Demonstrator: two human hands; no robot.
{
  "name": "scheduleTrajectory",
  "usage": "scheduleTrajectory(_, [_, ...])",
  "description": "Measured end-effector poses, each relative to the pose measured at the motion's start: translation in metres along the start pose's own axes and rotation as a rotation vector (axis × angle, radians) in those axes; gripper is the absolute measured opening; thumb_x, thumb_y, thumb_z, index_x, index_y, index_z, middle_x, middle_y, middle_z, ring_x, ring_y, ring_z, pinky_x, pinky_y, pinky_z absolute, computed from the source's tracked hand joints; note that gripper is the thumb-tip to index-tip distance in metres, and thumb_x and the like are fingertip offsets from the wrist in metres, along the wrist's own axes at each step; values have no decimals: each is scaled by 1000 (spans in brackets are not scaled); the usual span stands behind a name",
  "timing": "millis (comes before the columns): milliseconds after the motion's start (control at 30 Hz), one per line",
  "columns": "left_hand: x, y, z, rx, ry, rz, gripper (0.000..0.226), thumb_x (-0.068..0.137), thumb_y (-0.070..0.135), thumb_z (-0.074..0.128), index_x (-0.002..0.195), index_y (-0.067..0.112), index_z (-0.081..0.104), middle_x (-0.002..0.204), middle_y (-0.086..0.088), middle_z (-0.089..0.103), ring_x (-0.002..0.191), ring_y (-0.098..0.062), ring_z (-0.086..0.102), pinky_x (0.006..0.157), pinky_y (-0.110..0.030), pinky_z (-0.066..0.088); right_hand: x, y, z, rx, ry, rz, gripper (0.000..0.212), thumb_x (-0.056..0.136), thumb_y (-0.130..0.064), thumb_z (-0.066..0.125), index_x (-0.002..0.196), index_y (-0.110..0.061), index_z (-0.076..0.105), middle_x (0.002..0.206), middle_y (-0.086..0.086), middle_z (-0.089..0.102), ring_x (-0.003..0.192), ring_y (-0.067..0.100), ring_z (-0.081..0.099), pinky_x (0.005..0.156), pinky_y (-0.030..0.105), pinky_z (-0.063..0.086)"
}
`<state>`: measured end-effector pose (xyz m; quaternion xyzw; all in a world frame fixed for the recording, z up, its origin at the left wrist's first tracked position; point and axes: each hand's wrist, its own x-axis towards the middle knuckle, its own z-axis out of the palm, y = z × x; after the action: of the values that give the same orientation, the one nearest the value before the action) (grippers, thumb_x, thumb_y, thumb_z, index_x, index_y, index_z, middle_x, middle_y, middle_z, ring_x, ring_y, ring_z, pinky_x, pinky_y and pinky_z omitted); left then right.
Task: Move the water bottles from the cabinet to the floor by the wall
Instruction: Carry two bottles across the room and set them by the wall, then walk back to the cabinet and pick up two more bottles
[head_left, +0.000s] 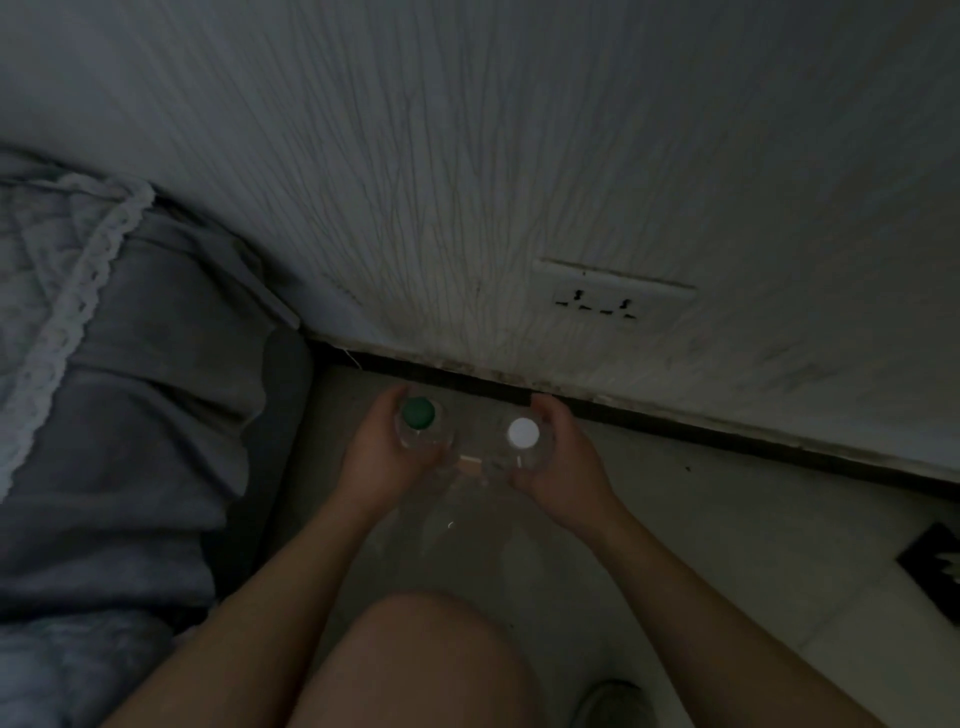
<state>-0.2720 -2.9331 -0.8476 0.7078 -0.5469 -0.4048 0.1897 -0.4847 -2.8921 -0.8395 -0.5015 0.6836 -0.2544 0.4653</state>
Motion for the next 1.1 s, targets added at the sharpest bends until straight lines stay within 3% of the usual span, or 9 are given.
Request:
scheduleTrajectory(67, [-7,12,-8,-31,5,7,92,62,38,90,140,24,43,130,8,56,114,-13,58,99,-36,49,-5,-11,-10,4,-12,-3,101,67,-38,87,148,-25,28,147,-7,39,129,6,42,111,28,35])
scheduleTrajectory(200, [-27,43,-31,-10,26,59,92,65,34,89,143,22,42,139,8,51,124,-6,48,105,-25,38,-24,-44,-29,-2,3,-23,98,64,-39,88,145,-23,36,145,-6,42,127,6,44,109,29,38])
scheduleTrajectory(333, [-52,85,-67,58,33,158,87,65,27,88,141,17,45,137,8,50,125,-4,45,104,-18,32,-53,-91,-54,-12,34,-42,84,66,-33,87,138,-25,45,134,-13,45,120,-4,41,98,12,32])
scheduleTrajectory(467, [-79,136,-111,142,-3,218,85,65,35,83,139,17,47,138,1,54,127,-13,49,107,-28,38,-82,-145,-86,-61,94,-41,72,72,-30,83,136,-25,49,137,-8,48,126,7,44,102,18,31])
scheduleTrajectory(633, [-127,214,-169,221,-30,238,82,74,32,81,143,11,43,146,-4,47,134,-17,42,106,-16,25,-126,-227,-134,-163,139,-63,65,78,-30,77,136,-21,50,140,-3,48,130,11,42,107,20,29])
scheduleTrajectory(800, [-171,297,-232,196,-16,248,58,88,34,67,139,12,49,141,-3,51,132,-19,45,109,-25,32,-171,-315,-187,-312,106,-100,59,82,-30,69,137,-19,50,143,-3,46,136,15,35,107,17,21])
scheduleTrajectory(933, [-199,360,-284,313,-12,301,50,94,36,56,138,13,50,142,-7,51,131,-25,46,110,-38,38,-207,-386,-229,-411,87,-81,61,86,-35,64,142,-19,44,151,-2,38,141,16,27,113,23,19])
scheduleTrajectory(1100, [-234,423,-341,460,-44,332,51,97,36,46,142,12,46,148,-7,45,137,-24,40,117,-38,29,-250,-465,-274,-526,87,-135,55,89,-31,56,141,-17,45,148,1,45,139,20,35,114,30,25])
